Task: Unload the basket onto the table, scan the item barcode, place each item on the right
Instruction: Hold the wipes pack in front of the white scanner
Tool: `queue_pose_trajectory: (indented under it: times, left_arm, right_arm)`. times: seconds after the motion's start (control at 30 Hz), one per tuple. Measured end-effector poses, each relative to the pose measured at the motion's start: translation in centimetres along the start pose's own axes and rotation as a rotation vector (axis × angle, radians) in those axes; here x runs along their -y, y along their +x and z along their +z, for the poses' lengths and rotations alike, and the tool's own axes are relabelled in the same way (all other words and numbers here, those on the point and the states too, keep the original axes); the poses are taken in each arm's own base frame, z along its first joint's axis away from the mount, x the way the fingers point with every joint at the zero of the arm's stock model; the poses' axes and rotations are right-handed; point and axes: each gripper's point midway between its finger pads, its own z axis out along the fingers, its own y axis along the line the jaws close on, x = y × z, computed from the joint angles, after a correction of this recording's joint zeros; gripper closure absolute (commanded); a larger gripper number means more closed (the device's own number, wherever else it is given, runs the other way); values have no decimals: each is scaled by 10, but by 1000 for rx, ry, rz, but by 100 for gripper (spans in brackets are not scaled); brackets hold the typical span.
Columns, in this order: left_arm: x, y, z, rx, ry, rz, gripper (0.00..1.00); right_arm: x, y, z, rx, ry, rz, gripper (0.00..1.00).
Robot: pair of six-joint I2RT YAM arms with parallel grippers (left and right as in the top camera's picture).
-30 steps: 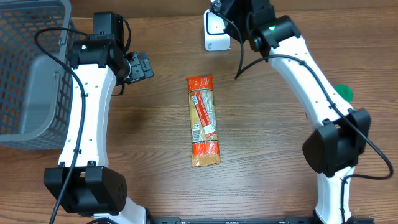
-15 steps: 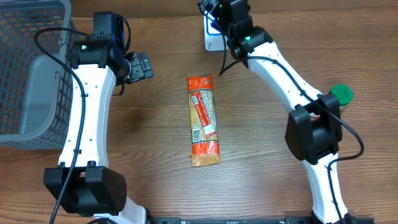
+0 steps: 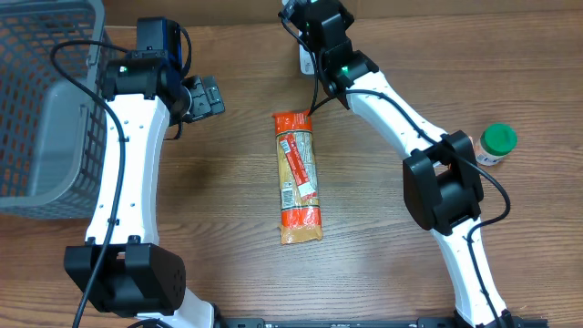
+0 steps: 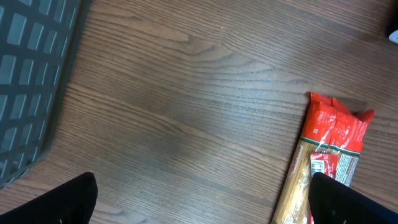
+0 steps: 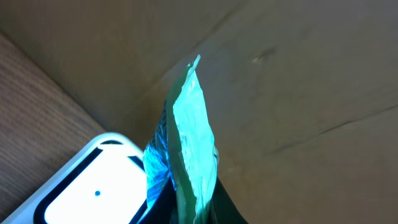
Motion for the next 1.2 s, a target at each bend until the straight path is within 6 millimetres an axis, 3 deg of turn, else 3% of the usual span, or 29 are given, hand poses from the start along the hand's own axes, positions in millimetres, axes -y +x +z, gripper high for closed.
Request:
queue_pose_trajectory:
  times: [0.17,0.57,1.2]
  left_arm:
    - [0,0,0,0,0,0,0]
    - [0,0,0,0,0,0,0]
    - [0,0,0,0,0,0,0]
  right_arm:
    - [-14,13,10,-21,-7,-9,96]
    - [-23,25,10,-64,-35,-26,96]
    - [-41,31,6,-98,-116,66,96]
